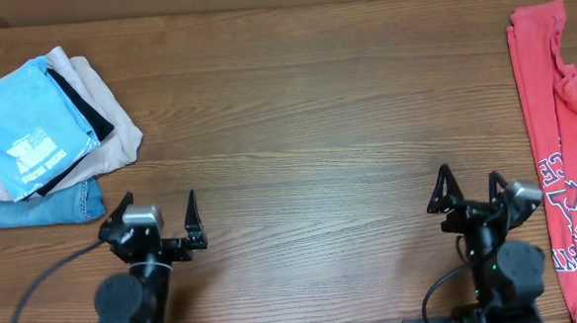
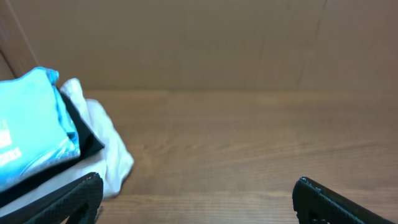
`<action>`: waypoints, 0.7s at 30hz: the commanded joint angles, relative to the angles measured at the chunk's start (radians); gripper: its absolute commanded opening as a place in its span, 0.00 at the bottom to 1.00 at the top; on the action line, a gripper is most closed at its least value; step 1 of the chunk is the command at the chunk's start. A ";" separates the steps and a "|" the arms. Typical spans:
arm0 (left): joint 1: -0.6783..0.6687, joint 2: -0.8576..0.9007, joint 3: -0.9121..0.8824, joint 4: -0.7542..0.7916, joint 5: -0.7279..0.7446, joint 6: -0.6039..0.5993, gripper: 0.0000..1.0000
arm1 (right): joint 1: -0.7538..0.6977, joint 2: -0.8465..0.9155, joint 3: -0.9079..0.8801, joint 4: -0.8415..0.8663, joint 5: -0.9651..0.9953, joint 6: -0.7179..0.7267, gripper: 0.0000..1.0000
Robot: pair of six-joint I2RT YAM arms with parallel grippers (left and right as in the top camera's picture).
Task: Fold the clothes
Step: 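Reach the right gripper to the red t-shirt and grasp it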
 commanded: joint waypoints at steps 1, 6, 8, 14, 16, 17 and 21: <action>-0.001 0.140 0.144 -0.050 0.009 -0.017 1.00 | -0.005 0.119 0.138 -0.039 0.016 0.001 1.00; -0.001 0.391 0.396 -0.261 0.009 -0.017 1.00 | -0.010 0.383 0.380 -0.204 0.015 -0.006 1.00; -0.001 0.482 0.487 -0.346 0.009 -0.017 1.00 | -0.021 0.504 0.487 -0.276 0.015 -0.007 1.00; -0.001 0.654 0.634 -0.487 0.036 -0.022 1.00 | -0.087 0.866 0.774 -0.455 0.005 -0.078 1.00; -0.001 0.675 0.636 -0.489 0.064 -0.021 1.00 | -0.109 0.962 0.839 -0.463 0.001 -0.079 1.00; -0.001 0.682 0.636 -0.489 0.069 -0.022 1.00 | -0.121 1.001 0.865 -0.460 0.003 -0.079 1.00; -0.001 0.700 0.636 -0.489 0.072 -0.021 1.00 | -0.192 1.110 0.914 -0.396 0.044 -0.072 1.00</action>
